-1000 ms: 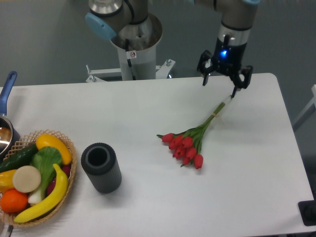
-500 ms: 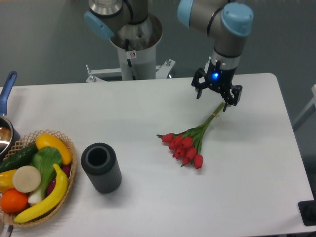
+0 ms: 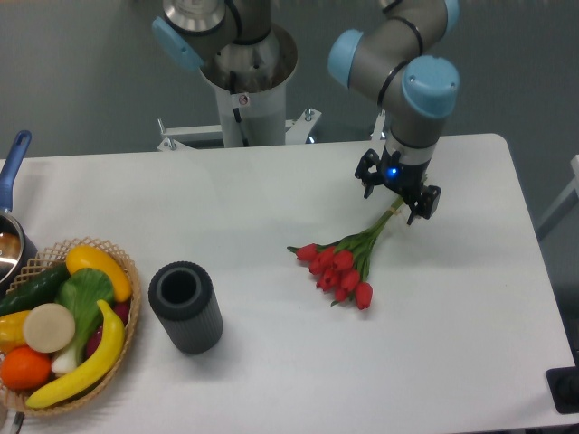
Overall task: Pick up the flowers from the table
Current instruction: 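Move the open gripper down toward the red tulip stems, then lower the gripper onto the tulip stems and close it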
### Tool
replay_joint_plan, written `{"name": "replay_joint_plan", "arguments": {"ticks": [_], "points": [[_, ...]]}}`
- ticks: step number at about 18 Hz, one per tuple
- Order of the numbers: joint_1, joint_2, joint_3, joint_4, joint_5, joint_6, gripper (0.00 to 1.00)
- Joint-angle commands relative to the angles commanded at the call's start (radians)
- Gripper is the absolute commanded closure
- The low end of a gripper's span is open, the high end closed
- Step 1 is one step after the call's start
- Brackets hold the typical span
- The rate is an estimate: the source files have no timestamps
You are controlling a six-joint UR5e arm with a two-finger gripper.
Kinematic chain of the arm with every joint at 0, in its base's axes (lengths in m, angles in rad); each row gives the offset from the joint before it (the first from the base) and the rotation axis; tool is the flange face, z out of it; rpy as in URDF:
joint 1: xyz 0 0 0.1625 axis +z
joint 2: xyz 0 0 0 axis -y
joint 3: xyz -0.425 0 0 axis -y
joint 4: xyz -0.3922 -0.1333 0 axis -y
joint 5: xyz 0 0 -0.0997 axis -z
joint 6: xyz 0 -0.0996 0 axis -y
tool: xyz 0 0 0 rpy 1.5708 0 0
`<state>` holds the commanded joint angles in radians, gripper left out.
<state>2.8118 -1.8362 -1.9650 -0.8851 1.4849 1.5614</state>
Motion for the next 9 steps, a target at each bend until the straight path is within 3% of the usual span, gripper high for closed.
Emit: {"name": "replay_joint_plan", "arguments": {"ticks": [9], "points": [[-0.023,-0.064,-0.003,0.009,-0.005,-0.007,0.0]]}}
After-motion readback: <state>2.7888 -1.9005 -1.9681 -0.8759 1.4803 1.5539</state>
